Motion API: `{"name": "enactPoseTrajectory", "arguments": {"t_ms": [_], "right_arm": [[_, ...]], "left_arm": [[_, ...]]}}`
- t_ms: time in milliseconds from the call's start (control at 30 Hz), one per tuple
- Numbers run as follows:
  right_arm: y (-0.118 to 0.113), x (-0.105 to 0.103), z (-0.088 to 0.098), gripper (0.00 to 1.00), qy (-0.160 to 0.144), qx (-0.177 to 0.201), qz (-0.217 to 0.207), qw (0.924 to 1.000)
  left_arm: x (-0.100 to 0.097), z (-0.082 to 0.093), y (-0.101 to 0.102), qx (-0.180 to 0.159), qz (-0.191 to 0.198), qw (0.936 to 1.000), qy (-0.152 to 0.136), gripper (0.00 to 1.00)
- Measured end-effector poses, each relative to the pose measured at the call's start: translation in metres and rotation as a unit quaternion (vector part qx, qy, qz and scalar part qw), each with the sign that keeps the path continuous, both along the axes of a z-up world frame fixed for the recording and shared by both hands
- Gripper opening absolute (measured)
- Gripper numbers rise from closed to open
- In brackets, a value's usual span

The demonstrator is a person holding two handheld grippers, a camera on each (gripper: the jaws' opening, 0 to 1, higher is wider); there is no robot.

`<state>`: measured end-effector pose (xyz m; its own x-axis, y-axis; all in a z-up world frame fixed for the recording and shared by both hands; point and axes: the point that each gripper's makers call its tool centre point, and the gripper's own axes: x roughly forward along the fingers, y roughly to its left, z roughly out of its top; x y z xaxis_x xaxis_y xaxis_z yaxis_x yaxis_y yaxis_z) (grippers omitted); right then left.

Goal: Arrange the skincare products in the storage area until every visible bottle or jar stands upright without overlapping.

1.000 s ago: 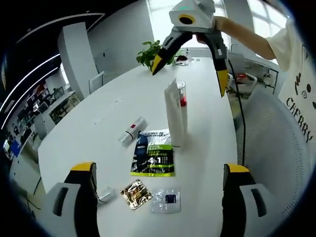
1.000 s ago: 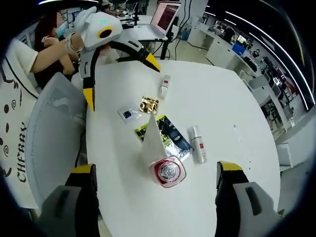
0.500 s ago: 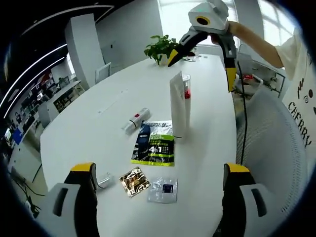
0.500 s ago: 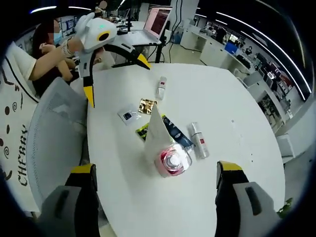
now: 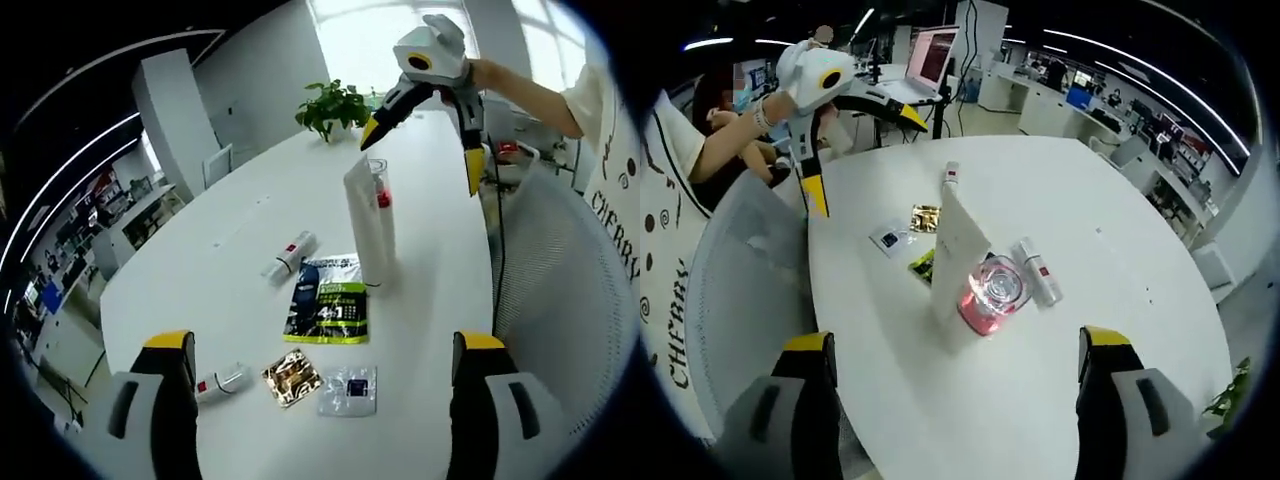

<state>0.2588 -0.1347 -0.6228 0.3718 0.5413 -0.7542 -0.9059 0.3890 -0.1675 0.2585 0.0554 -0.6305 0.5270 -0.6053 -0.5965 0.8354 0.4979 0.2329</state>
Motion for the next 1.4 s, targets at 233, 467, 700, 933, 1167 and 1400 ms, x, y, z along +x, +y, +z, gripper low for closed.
{"name": "enactPoseTrajectory", "arguments": {"t_ms": [233, 467, 700, 933, 1167, 1400], "right_arm": [[-0.006, 0.004, -0.002, 1.0, -0.008, 0.013, -0.015, 0.9998], [-0.005, -0.003, -0.005, 1.0, -0.01, 0.027, -0.023, 0.9993], [-0.001, -0.013, -0.006, 0.94, -0.007, 0.04, -0.033, 0.9986], [0.001, -0.023, -0.005, 0.87, -0.01, 0.053, -0.047, 0.9974], [0.0, -0.03, -0.012, 0.76, 0.009, 0.068, -0.059, 0.9959], [0.003, -0.036, -0.013, 0.68, 0.013, 0.088, -0.064, 0.994]], "left_arm": [[0.0, 0.001, 0.007, -0.004, 0.011, 0.9999, 0.003, 0.99], [-0.002, -0.003, 0.009, 0.004, 0.01, 0.9999, 0.009, 0.99], [0.0, -0.005, 0.013, 0.008, 0.008, 0.9999, 0.011, 0.99], [0.003, -0.006, 0.019, 0.012, 0.009, 0.9998, 0.011, 0.99], [0.007, -0.011, 0.025, 0.023, 0.009, 0.9996, 0.014, 0.99], [0.015, -0.02, 0.03, 0.043, -0.005, 0.999, 0.014, 0.99]]}}
